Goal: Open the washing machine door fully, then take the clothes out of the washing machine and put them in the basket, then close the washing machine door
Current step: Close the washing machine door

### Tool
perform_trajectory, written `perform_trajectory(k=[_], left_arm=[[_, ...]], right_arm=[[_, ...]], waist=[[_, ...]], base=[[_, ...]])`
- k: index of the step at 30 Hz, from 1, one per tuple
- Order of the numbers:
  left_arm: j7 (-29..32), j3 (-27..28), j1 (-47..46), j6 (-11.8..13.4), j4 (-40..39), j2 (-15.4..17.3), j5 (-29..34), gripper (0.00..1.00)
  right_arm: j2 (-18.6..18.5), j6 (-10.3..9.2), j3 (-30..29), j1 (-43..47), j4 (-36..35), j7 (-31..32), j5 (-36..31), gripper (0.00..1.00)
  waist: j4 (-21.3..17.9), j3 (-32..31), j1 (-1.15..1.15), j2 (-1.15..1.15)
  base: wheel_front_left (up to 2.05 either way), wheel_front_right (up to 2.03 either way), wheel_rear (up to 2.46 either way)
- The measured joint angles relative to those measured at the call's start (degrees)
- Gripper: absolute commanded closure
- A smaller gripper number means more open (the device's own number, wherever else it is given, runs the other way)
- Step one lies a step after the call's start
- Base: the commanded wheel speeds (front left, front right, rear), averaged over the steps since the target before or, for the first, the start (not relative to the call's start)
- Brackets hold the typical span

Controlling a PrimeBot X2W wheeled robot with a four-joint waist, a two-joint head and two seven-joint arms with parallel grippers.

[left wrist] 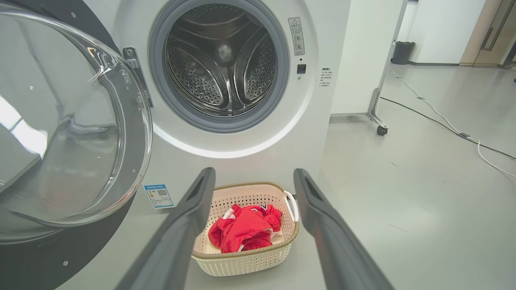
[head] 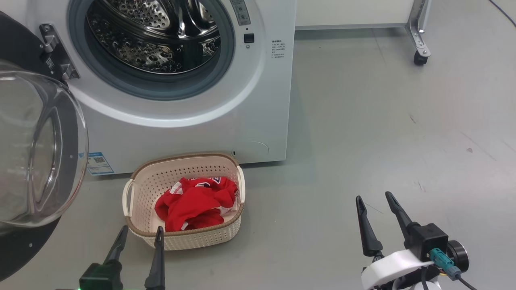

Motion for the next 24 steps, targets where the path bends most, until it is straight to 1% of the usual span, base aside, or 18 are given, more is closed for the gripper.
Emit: perform_trajectory(k=[12,18,24], left_arm=[[0.0,-0.6,0.0,0.2,0.0,0.0,0.9,0.00],[0.0,-1.0,0.0,0.2,0.0,0.0,1.0,0.00],[0.0,-1.0,-0.1,0.2,0.1,0.0,1.1,0.00]], right_arm=[[0.0,-0.01,-0.6,0.0,0.0,0.0,-0.1,0.00],[0.0,-0.02,-1.4,0.0,-0.3,0.0,-0.1,0.00],[-0.1,-0.02,-1.8,0.0,-0.5,0.0,-0.1,0.00]], waist=[[0.8,-0.2,0.00,0.00],[2.3,-0.1,0.00,0.00],[4.7,-0.1,0.00,0.00]], base=[[0.00,0.00,0.00],[0.00,0.00,0.00],[0.00,0.00,0.00]])
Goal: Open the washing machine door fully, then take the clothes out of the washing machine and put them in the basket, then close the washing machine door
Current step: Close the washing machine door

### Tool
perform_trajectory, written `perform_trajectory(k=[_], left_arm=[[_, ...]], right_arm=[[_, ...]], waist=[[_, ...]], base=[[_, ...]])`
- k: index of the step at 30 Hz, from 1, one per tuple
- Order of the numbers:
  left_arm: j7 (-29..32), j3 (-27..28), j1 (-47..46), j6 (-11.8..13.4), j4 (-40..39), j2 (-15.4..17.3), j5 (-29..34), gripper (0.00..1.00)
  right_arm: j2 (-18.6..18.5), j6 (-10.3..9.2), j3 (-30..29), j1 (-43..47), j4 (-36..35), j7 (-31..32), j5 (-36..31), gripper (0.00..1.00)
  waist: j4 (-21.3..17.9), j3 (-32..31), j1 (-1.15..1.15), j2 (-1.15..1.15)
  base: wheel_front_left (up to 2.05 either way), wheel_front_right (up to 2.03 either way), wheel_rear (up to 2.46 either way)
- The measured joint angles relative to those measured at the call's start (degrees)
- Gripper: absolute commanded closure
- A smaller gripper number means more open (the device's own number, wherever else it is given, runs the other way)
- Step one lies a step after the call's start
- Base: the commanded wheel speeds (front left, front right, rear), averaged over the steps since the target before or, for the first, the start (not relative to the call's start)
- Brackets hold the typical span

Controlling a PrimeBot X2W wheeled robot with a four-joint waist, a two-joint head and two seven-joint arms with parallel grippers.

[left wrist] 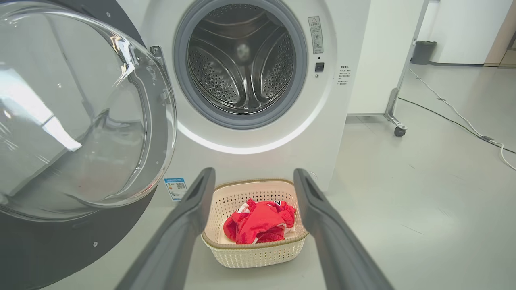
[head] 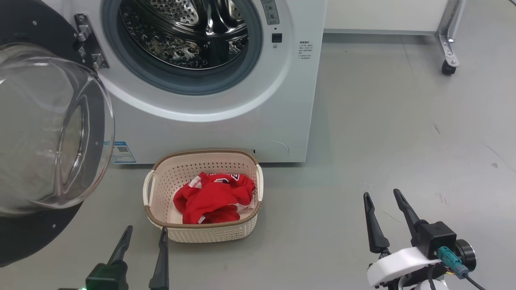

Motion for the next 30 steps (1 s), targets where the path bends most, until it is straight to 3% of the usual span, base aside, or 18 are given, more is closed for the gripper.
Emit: perform_trajectory(k=[10,30], left_arm=[[0.0,1.3,0.0,0.0,0.0,0.0,0.5,0.00],[-0.1,5.0,0.0,0.1,0.3,0.0,0.7,0.00]], right_arm=[[0.0,0.01,-0.2,0.1,-0.3,0.0,0.0,0.00],[0.0,0.51,1.2,1.3,-0.2,0.0,0.0,0.00]], waist=[[5.2,0.0,0.00,0.00],[19.6,-0.8,0.00,0.00]], base=[[0.00,0.00,0.00],[0.00,0.00,0.00]])
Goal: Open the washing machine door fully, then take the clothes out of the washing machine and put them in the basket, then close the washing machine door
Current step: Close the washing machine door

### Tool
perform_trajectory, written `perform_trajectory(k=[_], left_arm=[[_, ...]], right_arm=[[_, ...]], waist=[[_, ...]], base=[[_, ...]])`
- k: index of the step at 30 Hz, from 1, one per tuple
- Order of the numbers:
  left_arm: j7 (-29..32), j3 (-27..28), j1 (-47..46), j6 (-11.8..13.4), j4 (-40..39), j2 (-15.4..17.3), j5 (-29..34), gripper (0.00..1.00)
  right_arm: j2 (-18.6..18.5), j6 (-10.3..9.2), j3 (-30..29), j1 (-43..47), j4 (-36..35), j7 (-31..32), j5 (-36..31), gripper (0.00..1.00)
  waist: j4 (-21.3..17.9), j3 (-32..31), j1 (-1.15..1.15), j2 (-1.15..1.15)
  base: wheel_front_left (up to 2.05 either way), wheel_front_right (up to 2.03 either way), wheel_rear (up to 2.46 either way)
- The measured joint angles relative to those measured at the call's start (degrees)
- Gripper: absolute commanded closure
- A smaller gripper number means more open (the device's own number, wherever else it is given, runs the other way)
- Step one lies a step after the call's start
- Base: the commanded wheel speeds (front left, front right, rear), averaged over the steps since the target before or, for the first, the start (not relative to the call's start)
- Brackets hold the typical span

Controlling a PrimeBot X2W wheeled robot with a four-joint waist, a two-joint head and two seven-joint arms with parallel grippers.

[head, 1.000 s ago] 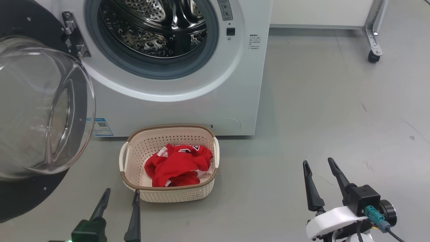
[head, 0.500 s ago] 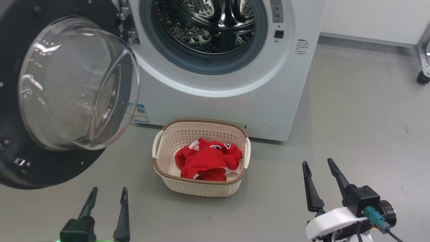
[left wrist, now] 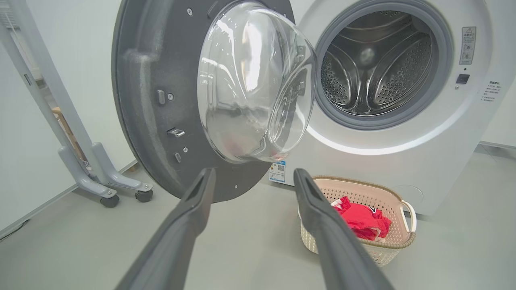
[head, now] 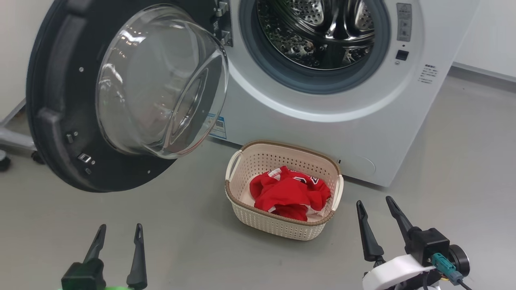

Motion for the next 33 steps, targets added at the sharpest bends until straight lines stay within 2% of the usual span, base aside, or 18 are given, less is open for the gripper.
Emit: perform_trajectory(k=[9,28,29,30,31,32,33], left_arm=[[0.0,1.2,0.0,0.2,0.3,0.0,0.0,0.00],[0.0,1.7,0.1,0.2,0.2,0.0,0.0,0.00],[0.0,1.7,0.1,0.2,0.2,0.0,-0.1,0.28],[-0.1,1.7,0.1,0.2,0.2,0.0,-0.2,0.62],[-0.2,1.7,0.1,0.2,0.2,0.0,-0.3,0.86],[-0.2,1.7,0.1,0.2,0.2,0.0,-0.5,1.00],[-0.3,1.7,0.1,0.2,0.2,0.0,-1.0,1.00]], right_arm=[[0.1,0.52,1.5,0.0,0.7,0.0,0.0,0.00],[0.2,0.45,2.3,0.0,1.2,0.0,0.0,0.00],[0.2,0.44,2.3,0.0,1.2,0.0,0.0,0.00],[0.2,0.44,2.3,0.0,1.2,0.0,0.0,0.00],[0.2,0.44,2.3,0.0,1.2,0.0,0.0,0.00],[0.2,0.44,2.3,0.0,1.2,0.0,0.0,0.00],[0.2,0.43,2.3,0.0,1.2,0.0,0.0,0.00]], waist=[[3.9,-0.6,0.00,0.00],[4.1,-0.7,0.00,0.00],[4.1,-0.7,0.00,0.00],[4.1,-0.7,0.00,0.00],[4.1,-0.7,0.00,0.00],[4.2,-0.7,0.00,0.00],[4.2,-0.7,0.00,0.00]], base=[[0.00,0.00,0.00],[0.00,0.00,0.00],[0.00,0.00,0.00],[0.00,0.00,0.00],[0.00,0.00,0.00],[0.00,0.00,0.00],[0.00,0.00,0.00]])
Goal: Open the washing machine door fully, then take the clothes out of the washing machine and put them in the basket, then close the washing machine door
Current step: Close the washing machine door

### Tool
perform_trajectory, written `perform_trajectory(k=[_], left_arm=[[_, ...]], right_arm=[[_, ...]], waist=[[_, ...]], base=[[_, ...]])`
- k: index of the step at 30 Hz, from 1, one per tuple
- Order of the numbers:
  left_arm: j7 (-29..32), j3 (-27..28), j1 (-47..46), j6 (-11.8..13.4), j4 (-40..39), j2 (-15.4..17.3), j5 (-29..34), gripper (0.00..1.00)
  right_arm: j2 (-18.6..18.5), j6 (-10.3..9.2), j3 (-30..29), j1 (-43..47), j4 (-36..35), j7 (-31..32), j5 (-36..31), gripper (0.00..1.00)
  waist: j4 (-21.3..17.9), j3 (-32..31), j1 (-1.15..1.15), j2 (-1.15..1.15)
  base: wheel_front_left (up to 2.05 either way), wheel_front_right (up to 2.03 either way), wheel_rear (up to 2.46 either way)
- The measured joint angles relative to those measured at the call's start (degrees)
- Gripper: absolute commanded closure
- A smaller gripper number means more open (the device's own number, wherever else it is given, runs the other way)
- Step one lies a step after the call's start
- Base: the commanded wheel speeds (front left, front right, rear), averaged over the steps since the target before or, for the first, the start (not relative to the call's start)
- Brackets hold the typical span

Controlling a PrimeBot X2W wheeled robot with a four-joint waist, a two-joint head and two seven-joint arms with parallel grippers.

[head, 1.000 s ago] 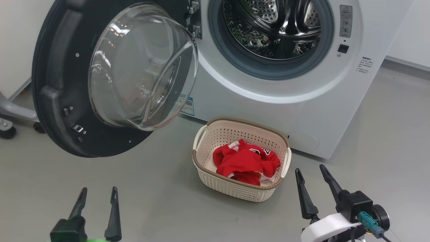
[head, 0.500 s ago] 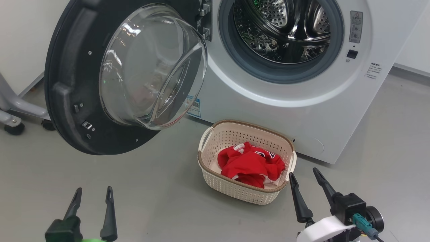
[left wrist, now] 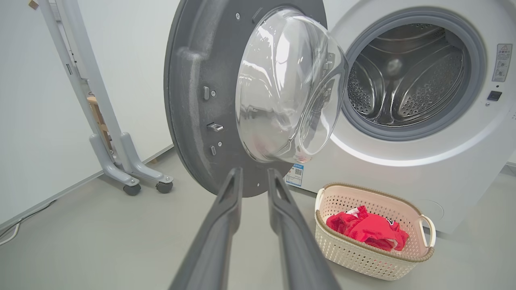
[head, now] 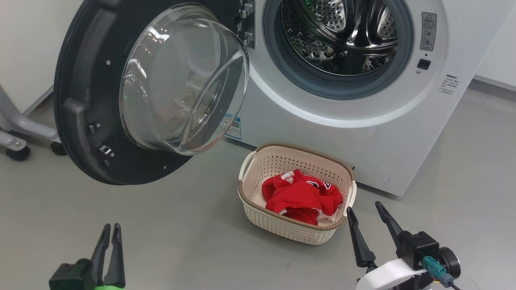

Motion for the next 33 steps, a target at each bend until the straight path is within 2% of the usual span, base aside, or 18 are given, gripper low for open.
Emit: perform_trajectory(k=[5,11,13,17,24,27,33], left_arm=[[-0.5,0.4,0.0,0.0,-0.7,-0.4,-5.4,1.00],[-1.8,2.2,-0.1,-2.0,-2.4,-1.0,-25.3,1.00],[-2.7,2.2,-0.3,-1.4,-3.2,-0.9,-35.1,1.00],[-5.6,1.9,-2.5,-0.7,-5.9,-1.0,-46.8,1.00],[-9.7,11.7,-5.8,-0.4,-6.1,-1.2,-65.9,1.00],[-9.7,17.2,-7.9,-1.9,-5.9,-1.3,-73.9,1.00],[-7.9,24.9,-12.0,-2.6,-3.3,-1.5,-79.4,1.00]], right_arm=[[0.0,-0.02,0.0,0.0,0.0,0.0,0.0,0.00],[0.0,-0.46,-0.1,-0.1,-0.2,0.0,0.0,0.00],[0.0,-0.46,0.0,-0.1,-0.2,0.0,0.0,0.00],[0.0,-0.48,0.0,-0.1,-0.2,0.0,0.0,0.00],[0.0,-0.49,0.2,-0.2,-0.4,0.0,-0.1,0.00],[0.0,-0.49,0.3,-0.5,-0.5,0.0,-0.3,0.00],[-0.6,-0.51,0.3,-1.6,-1.0,0.0,-0.7,0.00]], waist=[[0.2,0.1,0.00,0.00],[0.6,0.9,0.00,0.00],[0.7,1.1,0.00,0.00],[0.9,1.3,0.00,0.00],[0.8,2.3,0.00,0.00],[0.7,3.0,0.00,0.00],[0.5,4.5,0.00,0.00]], base=[[0.00,0.00,0.00],[0.00,0.00,0.00],[0.00,0.00,0.00],[0.00,0.00,0.00],[0.00,0.00,0.00],[0.00,0.00,0.00],[0.00,0.00,0.00]])
